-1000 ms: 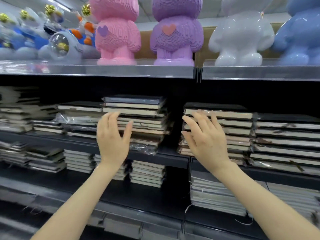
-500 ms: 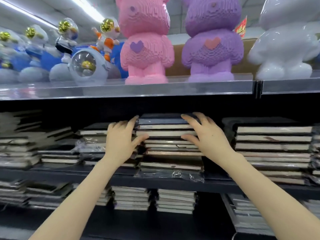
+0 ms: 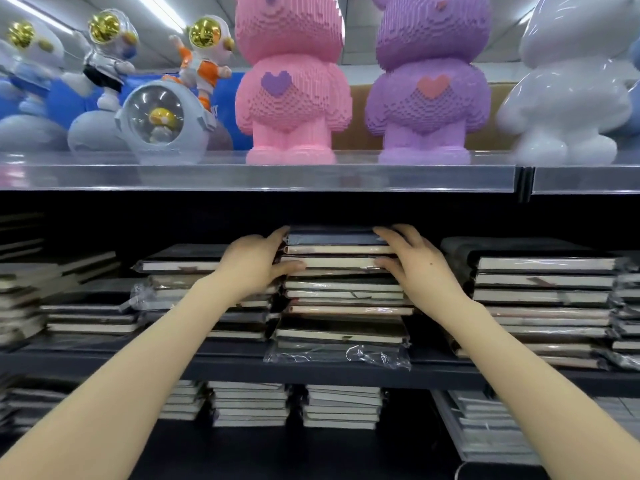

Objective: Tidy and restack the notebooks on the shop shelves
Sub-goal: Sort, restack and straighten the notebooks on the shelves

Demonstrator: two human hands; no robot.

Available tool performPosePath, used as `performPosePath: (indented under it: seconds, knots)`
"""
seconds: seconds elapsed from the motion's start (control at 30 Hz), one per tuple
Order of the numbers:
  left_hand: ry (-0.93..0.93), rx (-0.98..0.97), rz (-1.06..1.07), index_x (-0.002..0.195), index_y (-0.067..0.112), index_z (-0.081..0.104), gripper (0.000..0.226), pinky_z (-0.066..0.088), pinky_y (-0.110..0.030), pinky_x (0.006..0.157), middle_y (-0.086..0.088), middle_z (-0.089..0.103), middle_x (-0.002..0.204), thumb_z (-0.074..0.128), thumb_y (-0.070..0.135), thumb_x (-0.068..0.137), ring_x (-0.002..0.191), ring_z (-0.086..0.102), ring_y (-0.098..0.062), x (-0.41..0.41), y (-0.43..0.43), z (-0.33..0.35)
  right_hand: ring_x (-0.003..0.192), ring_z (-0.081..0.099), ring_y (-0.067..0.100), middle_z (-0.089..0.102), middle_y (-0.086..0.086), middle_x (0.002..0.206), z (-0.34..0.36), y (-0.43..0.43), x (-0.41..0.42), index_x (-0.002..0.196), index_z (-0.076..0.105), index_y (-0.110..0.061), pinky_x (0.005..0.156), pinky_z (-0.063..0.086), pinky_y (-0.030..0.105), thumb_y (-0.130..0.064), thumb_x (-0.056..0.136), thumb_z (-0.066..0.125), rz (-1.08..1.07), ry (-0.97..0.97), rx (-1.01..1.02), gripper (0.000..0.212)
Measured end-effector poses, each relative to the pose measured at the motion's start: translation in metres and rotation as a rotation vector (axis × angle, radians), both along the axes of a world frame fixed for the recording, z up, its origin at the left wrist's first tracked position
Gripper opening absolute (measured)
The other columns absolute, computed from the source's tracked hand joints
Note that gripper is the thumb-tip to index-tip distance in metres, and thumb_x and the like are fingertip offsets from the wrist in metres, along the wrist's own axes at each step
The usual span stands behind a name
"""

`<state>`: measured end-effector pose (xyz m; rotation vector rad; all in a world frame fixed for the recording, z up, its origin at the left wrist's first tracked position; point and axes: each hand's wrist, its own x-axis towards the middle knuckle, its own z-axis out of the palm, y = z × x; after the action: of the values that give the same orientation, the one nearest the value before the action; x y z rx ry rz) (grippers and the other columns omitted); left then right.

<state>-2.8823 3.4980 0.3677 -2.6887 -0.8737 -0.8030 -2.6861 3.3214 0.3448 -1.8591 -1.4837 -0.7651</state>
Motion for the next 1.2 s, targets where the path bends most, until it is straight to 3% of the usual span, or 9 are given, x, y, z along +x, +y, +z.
performPosePath:
  seconds: [0.07, 0.17, 0.4, 0.5, 0.67, 0.77, 0.9, 1.03, 1.2]
  knots:
    - [0.017, -0.002, 0.003, 0.152, 0.025, 0.011, 0.08, 0.038, -0.034, 0.094, -0.016, 0.055, 0.124, 0.036, 0.065, 0.087, 0.113, 0.051, -0.031, 0.001, 0.001, -0.001, 0.124, 0.045, 0.035, 0.042, 0.013, 0.143, 0.002, -0.002, 0.002, 0.142, 0.044, -0.019, 0.099, 0.042, 0.042, -0.034, 0.09, 0.061, 0.002, 0.03, -0.043, 0.056]
    - [0.033, 0.08, 0.032, 0.152, 0.02, 0.005, 0.079, 0.028, -0.032, 0.098, -0.012, 0.059, 0.115, 0.029, 0.063, 0.09, 0.114, 0.048, -0.026, 0.004, -0.002, -0.009, 0.122, 0.047, 0.029, 0.035, 0.006, 0.148, 0.0, -0.004, 0.003, 0.144, 0.038, -0.027, 0.097, 0.045, 0.041, -0.045, 0.086, 0.063, 0.003, 0.068, -0.081, 0.066]
    - [-0.046, 0.067, 0.012, 0.151, 0.019, 0.01, 0.099, 0.024, -0.03, 0.1, -0.009, 0.061, 0.106, 0.05, 0.071, 0.077, 0.107, 0.053, -0.024, 0.008, -0.009, -0.019, 0.112, 0.054, 0.026, 0.016, 0.006, 0.156, -0.004, -0.005, 0.004, 0.147, 0.029, -0.029, 0.094, 0.041, 0.025, -0.038, 0.087, 0.064, 0.029, 0.195, -0.066, 0.07]
    - [-0.04, 0.062, 0.004, 0.152, 0.019, 0.006, 0.102, 0.018, -0.034, 0.11, -0.006, 0.064, 0.101, 0.05, 0.072, 0.076, 0.11, 0.052, -0.023, 0.008, -0.011, -0.019, 0.093, 0.06, 0.024, 0.007, 0.009, 0.159, -0.004, -0.006, 0.001, 0.151, 0.017, -0.03, 0.086, 0.048, 0.027, -0.043, 0.085, 0.065, -0.031, 0.242, -0.053, 0.083]
    - [-0.025, -0.012, 0.013, 0.151, 0.024, 0.0, 0.103, 0.012, -0.037, 0.115, -0.001, 0.065, 0.107, 0.054, 0.07, 0.077, 0.118, 0.048, -0.02, 0.009, -0.014, -0.016, 0.125, 0.047, 0.019, 0.033, 0.002, 0.149, -0.006, -0.006, 0.001, 0.15, 0.012, -0.031, 0.093, 0.037, 0.023, -0.038, 0.074, 0.079, 0.08, 0.601, 0.07, 0.101]
    - [-0.099, -0.026, 0.0, 0.151, 0.027, 0.007, 0.103, 0.017, -0.032, 0.113, -0.002, 0.065, 0.109, 0.06, 0.068, 0.073, 0.116, 0.05, -0.02, 0.009, -0.016, -0.017, 0.113, 0.051, 0.009, 0.051, -0.005, 0.127, -0.018, -0.001, -0.003, 0.15, 0.011, -0.027, 0.089, 0.037, 0.016, -0.03, 0.075, 0.08, 0.185, 0.728, 0.147, 0.102]
    - [-0.165, -0.032, 0.003, 0.15, 0.03, 0.012, 0.102, 0.015, -0.027, 0.11, -0.004, 0.063, 0.119, 0.064, 0.066, 0.071, 0.124, 0.045, -0.023, 0.01, -0.018, -0.02, 0.102, 0.049, 0.004, 0.052, -0.009, 0.114, -0.021, 0.003, -0.007, 0.15, 0.013, -0.024, 0.072, 0.036, 0.002, -0.027, 0.073, 0.081, 0.181, 0.746, 0.202, 0.103]
    - [-0.183, -0.134, -0.04, 0.149, 0.033, 0.014, 0.11, 0.013, -0.027, 0.112, -0.005, 0.054, 0.136, 0.067, 0.073, 0.062, 0.134, 0.036, -0.027, 0.006, -0.019, -0.019, 0.109, 0.05, 0.007, 0.054, -0.001, 0.129, -0.022, -0.005, -0.013, 0.149, 0.017, -0.024, 0.091, 0.039, 0.018, -0.027, 0.07, 0.084, 0.174, 0.721, 0.21, 0.104]
    - [-0.333, -0.146, -0.125, 0.145, 0.035, 0.03, 0.109, 0.019, -0.031, 0.111, -0.003, 0.061, 0.127, 0.025, 0.088, 0.051, 0.124, 0.048, -0.026, -0.006, -0.022, -0.023, 0.106, 0.048, 0.004, 0.053, -0.01, 0.122, -0.025, -0.022, -0.038, 0.149, 0.016, -0.029, 0.096, 0.037, 0.023, -0.034, 0.069, 0.084, 0.149, 0.69, 0.265, 0.105]
